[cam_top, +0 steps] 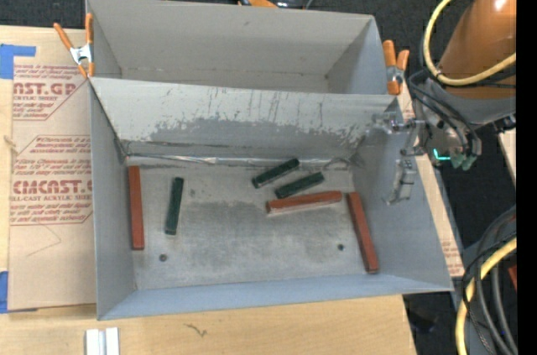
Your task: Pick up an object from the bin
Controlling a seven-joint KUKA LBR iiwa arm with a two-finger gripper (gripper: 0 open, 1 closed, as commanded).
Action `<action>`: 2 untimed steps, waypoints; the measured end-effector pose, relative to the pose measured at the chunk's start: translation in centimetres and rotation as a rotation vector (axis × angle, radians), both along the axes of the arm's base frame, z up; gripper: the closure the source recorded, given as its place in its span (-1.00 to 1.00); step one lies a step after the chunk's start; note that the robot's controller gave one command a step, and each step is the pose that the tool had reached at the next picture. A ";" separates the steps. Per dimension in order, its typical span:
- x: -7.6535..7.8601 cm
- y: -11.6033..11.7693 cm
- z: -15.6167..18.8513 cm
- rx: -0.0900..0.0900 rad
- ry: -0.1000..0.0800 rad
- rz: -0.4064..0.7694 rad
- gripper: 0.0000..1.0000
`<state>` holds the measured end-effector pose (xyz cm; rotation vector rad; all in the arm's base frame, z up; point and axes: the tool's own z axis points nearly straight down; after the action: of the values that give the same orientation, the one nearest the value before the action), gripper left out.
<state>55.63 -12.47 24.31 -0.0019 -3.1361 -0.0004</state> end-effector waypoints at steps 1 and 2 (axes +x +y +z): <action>-1.5 1.6 -16.0 0.002 0.000 0.119 -1.00; 3.5 6.2 -17.2 0.002 -0.008 0.243 -1.00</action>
Offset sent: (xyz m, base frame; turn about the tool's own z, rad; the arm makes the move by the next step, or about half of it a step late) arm -0.0130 0.0146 -0.1544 -0.1186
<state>59.12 -6.32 7.12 0.3788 -3.1216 -0.0019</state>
